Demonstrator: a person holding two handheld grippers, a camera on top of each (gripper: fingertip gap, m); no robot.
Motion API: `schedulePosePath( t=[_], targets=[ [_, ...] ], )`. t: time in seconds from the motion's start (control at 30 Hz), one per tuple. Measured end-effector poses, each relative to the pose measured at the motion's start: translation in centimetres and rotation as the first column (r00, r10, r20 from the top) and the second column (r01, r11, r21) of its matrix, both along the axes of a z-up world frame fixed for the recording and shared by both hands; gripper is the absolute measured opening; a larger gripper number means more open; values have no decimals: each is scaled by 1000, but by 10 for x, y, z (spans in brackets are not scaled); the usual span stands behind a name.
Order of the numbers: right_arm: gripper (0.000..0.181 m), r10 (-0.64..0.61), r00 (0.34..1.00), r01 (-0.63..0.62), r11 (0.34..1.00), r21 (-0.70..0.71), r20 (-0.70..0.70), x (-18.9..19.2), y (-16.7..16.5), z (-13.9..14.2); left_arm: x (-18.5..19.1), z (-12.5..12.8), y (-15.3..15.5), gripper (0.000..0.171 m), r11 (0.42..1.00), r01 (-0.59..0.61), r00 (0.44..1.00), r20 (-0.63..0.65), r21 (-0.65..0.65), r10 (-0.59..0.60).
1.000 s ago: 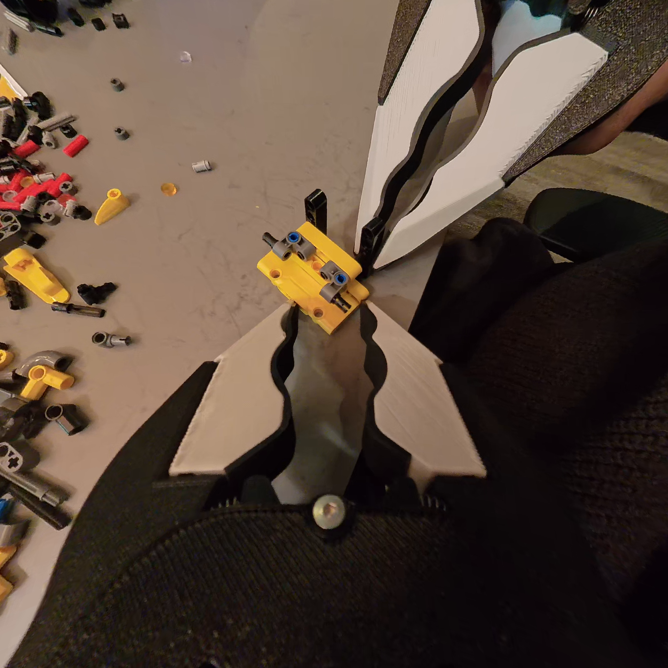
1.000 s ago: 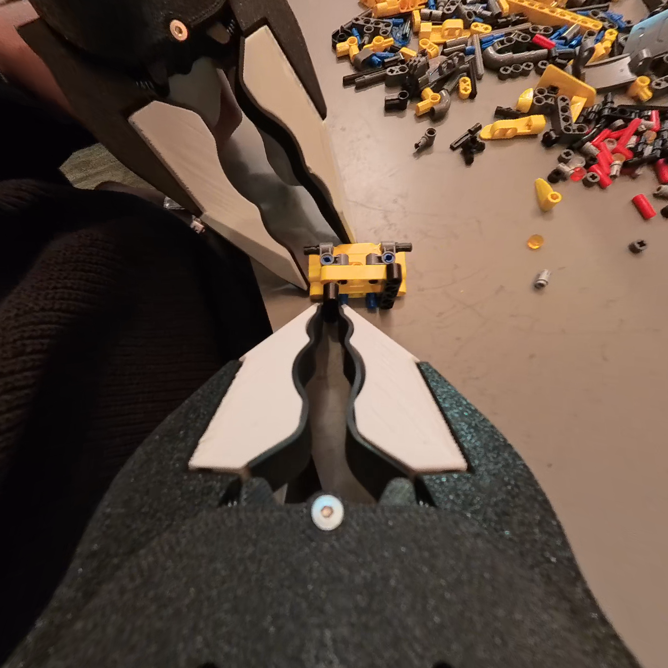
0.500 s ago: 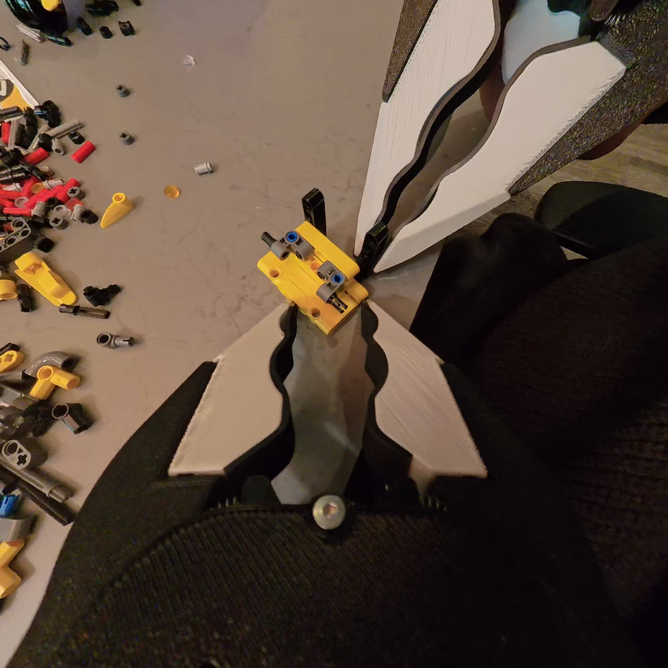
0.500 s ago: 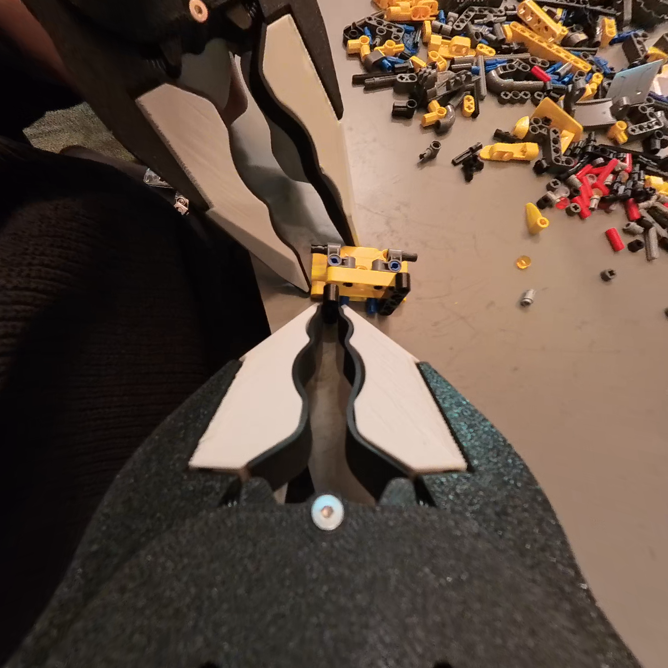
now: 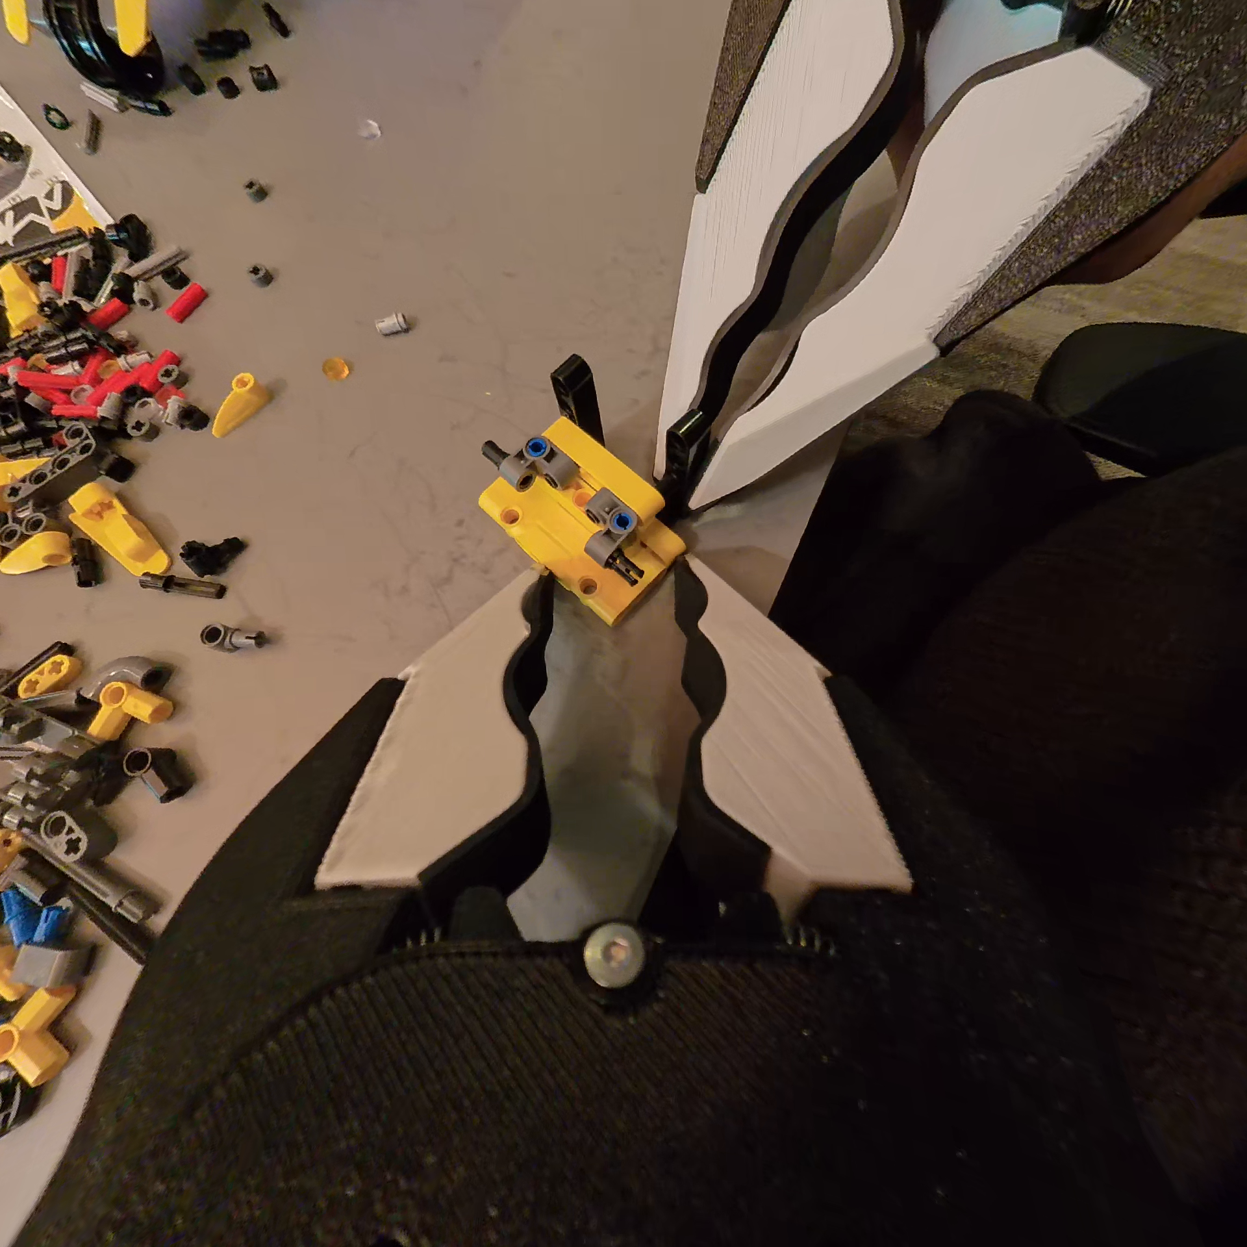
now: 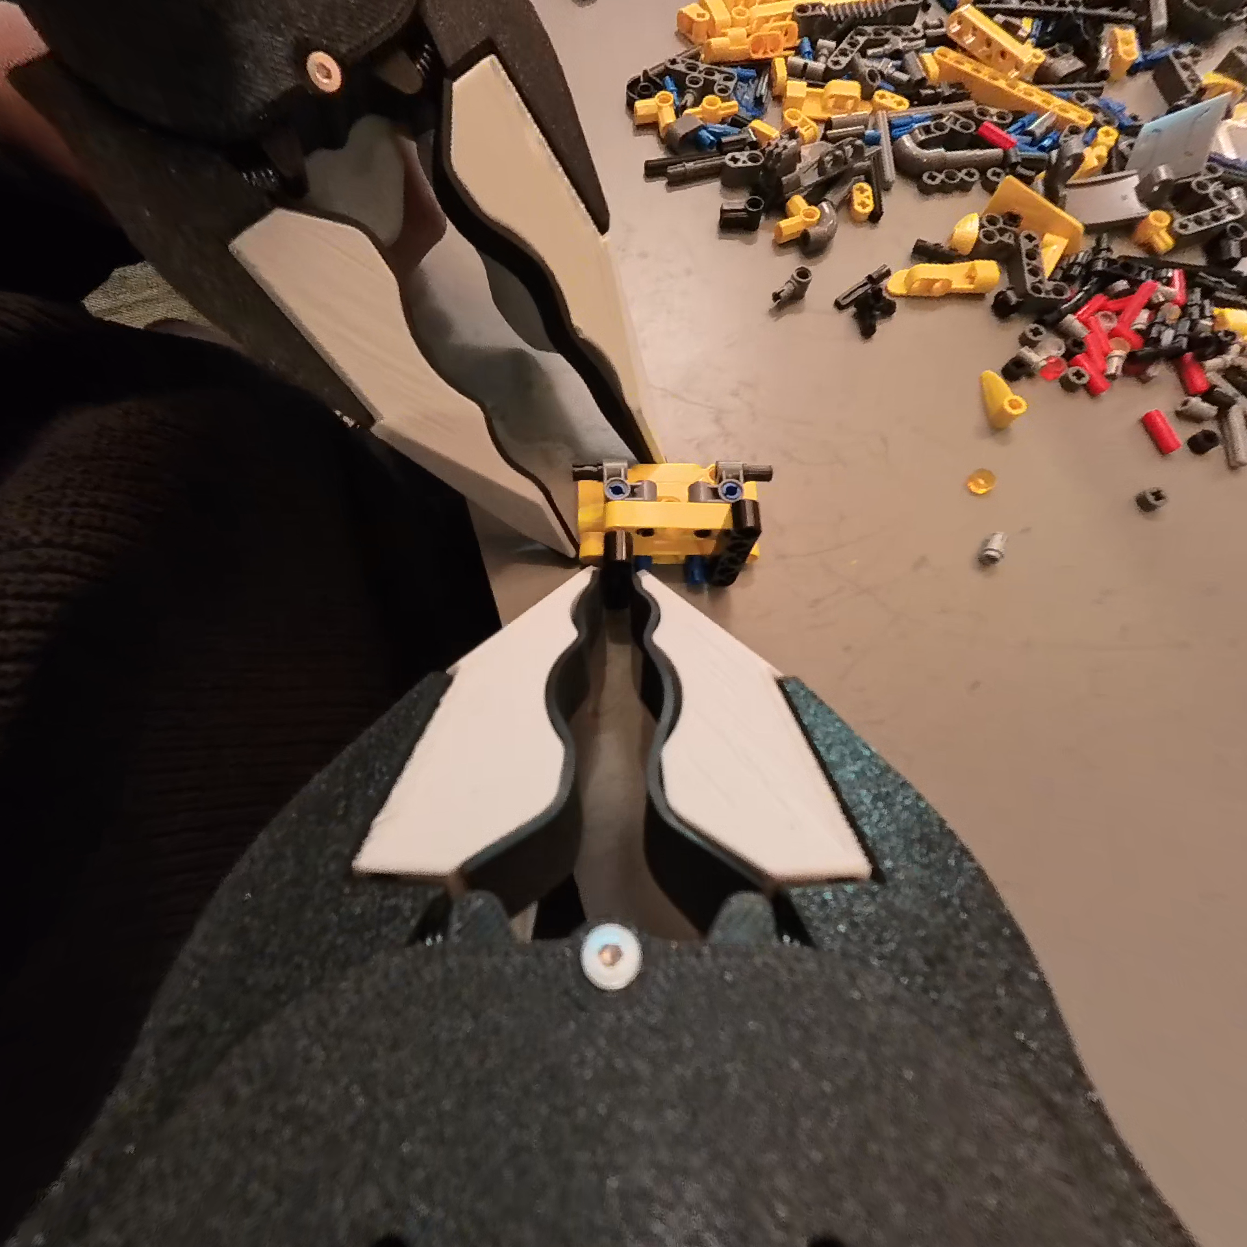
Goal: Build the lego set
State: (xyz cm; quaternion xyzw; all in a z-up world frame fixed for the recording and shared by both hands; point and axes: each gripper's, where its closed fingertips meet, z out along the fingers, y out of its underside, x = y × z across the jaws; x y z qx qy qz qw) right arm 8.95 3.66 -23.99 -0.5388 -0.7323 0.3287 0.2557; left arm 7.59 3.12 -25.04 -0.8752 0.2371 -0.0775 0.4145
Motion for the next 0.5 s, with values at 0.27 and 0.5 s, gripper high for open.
schedulePosePath(
  t=[0.27,0.5],
  targets=[
    [5,14,999,-6,980,-197,44,-1,1,0,0,0,0,35,1000,5,999,-35,-1,-5],
    [5,42,999,-42,998,-41,-2,-2,0,-1,0,0,1,35,1000,1,999,-34,-14,-2]
  ],
)
